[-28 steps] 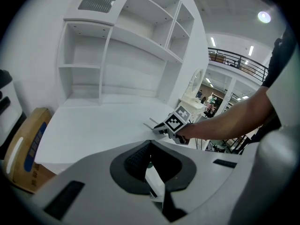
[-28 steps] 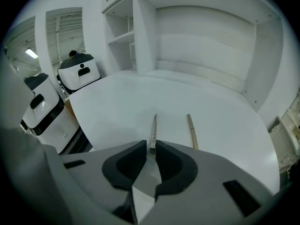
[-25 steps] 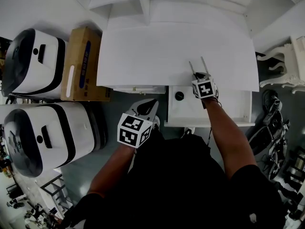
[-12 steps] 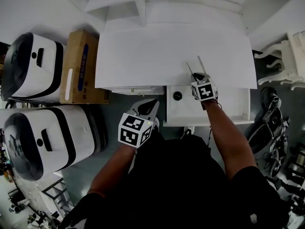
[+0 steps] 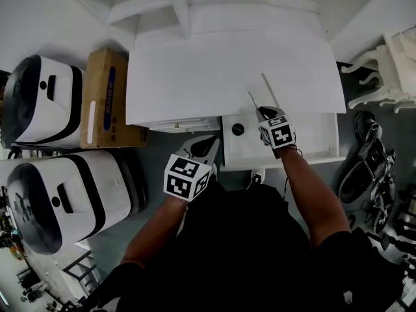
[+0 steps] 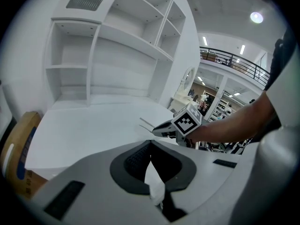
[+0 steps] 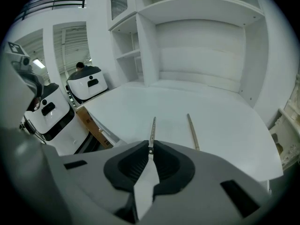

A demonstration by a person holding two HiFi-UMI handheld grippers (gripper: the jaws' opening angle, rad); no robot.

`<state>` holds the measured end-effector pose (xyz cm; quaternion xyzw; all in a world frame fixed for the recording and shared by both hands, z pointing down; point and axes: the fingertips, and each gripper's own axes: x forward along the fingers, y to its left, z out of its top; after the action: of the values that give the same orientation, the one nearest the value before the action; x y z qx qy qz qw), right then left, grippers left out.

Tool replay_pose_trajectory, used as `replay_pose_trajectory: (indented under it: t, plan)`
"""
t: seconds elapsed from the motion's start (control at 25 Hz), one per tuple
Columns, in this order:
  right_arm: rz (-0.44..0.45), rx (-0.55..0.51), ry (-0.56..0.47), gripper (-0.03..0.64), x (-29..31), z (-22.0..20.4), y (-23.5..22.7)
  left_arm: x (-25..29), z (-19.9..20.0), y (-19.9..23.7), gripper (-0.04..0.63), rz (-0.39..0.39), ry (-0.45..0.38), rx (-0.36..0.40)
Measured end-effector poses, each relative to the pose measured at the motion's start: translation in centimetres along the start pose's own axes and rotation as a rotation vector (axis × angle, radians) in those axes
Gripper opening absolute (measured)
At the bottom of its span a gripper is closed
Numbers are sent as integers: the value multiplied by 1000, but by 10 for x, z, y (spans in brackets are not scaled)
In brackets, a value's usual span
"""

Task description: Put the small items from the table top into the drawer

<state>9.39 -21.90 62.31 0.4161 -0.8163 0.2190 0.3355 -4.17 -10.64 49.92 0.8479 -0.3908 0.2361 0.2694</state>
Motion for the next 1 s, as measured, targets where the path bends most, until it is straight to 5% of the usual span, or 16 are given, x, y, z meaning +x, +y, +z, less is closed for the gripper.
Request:
replay_pose_trajectory:
  t: [0.48,1.0]
  plan:
    - [104,-39,124,49,-20,-78,38,0,-10,-8,3,-9,11,1]
    - [59,39,261,49,18,-122,22,-12,-20,0,5,35,24,-16]
